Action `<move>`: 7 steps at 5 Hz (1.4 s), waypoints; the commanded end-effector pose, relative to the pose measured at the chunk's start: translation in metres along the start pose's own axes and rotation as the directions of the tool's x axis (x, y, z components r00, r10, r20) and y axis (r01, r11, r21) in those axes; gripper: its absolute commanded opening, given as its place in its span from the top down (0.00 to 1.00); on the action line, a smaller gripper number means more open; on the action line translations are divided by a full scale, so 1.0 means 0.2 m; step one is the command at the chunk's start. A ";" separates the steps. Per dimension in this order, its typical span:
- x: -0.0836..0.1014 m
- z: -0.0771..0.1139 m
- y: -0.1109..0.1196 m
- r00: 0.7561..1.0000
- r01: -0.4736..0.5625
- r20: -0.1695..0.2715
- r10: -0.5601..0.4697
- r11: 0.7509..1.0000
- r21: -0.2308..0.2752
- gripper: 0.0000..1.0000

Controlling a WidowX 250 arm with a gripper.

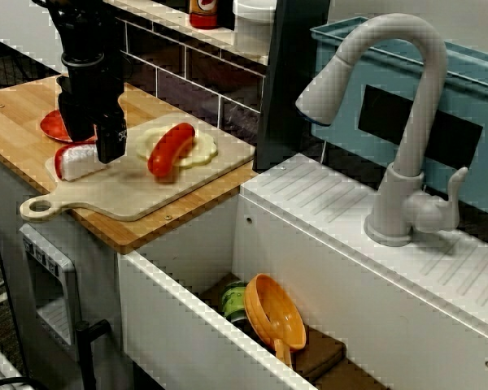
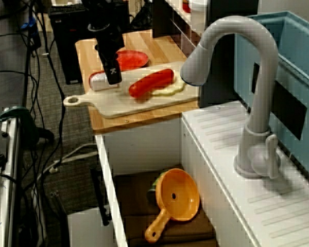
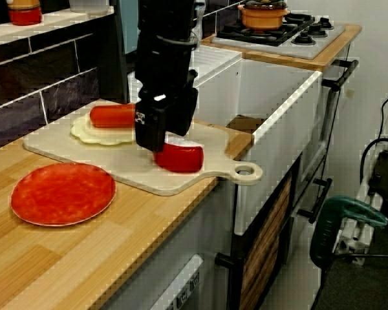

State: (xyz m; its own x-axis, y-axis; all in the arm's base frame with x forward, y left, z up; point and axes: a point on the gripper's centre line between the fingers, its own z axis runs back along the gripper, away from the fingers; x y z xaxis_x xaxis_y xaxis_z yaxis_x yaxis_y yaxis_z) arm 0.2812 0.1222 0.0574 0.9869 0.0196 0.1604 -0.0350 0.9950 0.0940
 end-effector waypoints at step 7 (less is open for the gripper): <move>-0.02 0.04 0.07 0.999 0.020 -0.026 -0.019 0.999 0.042 1.00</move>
State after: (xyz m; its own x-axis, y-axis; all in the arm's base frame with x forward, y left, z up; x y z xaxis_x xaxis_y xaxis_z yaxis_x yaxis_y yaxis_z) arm 0.2693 0.1312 0.0565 0.9951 0.0042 0.0988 -0.0161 0.9927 0.1199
